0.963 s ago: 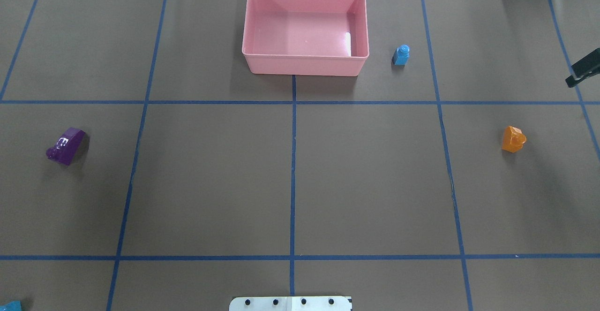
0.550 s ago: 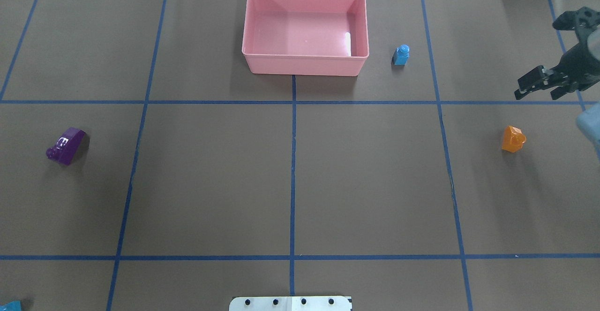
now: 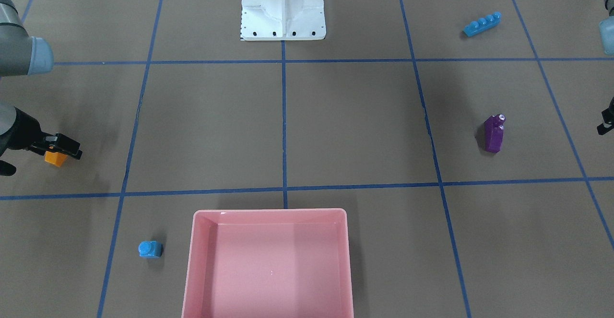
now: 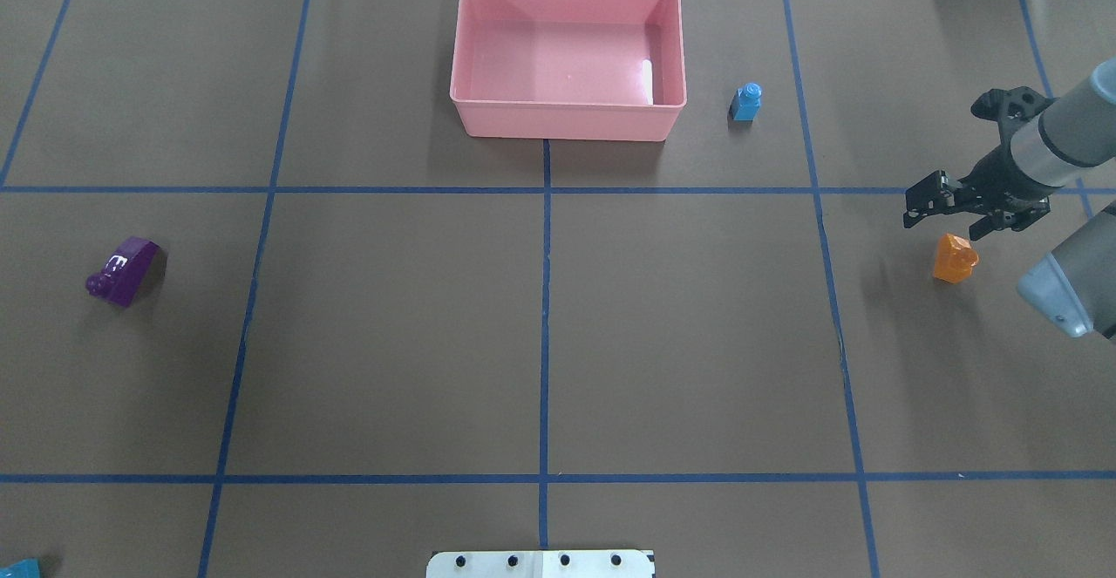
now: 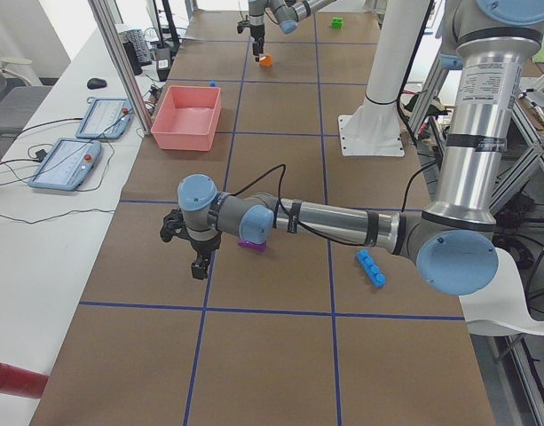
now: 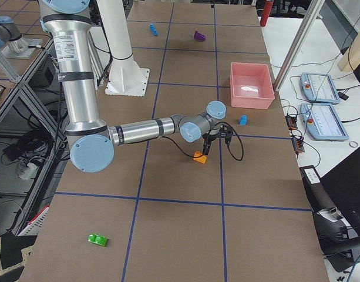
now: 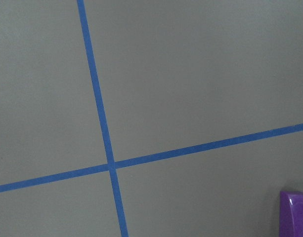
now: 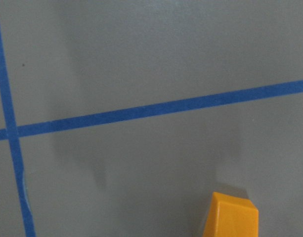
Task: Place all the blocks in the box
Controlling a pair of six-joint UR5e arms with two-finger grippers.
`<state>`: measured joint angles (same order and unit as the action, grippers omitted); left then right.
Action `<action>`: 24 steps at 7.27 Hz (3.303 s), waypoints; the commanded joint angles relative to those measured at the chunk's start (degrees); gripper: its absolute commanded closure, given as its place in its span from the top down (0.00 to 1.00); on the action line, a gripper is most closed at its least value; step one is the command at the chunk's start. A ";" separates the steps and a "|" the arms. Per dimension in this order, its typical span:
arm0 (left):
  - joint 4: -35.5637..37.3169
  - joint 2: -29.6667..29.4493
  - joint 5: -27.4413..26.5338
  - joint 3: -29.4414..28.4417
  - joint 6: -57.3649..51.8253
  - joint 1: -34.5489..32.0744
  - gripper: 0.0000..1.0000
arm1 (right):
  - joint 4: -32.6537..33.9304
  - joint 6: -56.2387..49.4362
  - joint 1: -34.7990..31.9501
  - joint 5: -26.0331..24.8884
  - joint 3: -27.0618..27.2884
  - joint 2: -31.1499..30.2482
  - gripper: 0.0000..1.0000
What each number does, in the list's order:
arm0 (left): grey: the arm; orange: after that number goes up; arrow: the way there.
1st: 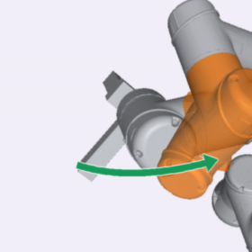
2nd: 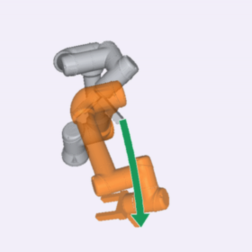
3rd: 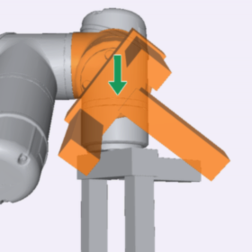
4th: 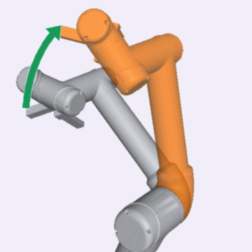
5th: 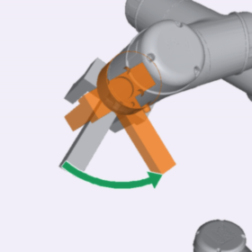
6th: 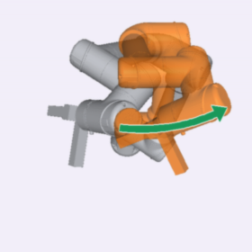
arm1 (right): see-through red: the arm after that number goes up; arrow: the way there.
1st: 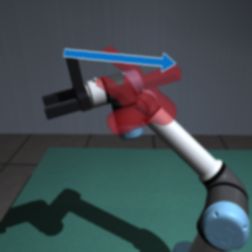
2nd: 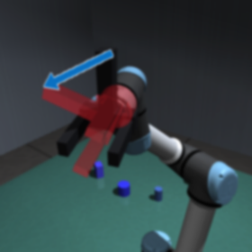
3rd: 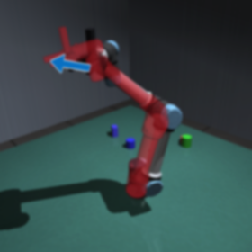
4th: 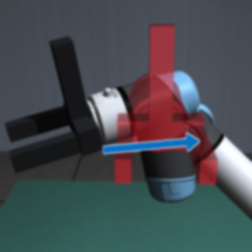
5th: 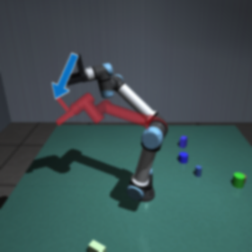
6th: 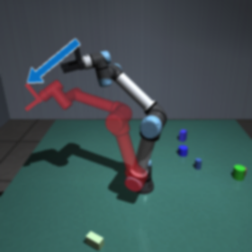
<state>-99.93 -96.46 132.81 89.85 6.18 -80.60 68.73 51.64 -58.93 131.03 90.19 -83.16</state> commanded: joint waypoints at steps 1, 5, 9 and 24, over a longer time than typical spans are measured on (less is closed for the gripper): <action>-0.09 -0.13 0.08 0.06 1.10 0.00 1.00 | 0.26 -1.27 -0.14 0.29 -0.27 -1.82 1.00; -0.09 -0.13 0.34 0.50 1.11 0.00 1.00 | 0.52 1.08 1.87 -3.49 -1.59 -1.75 0.45; -0.09 -1.44 0.43 0.68 6.97 0.27 1.00 | 0.87 1.71 0.33 -2.89 2.34 -1.21 0.00; -18.72 3.03 -6.51 0.33 28.36 24.61 0.60 | 1.18 0.04 4.95 -17.18 -35.68 56.52 0.00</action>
<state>-118.76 -93.43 126.31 90.20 34.54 -56.10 73.72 51.67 -55.81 116.72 57.54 -27.88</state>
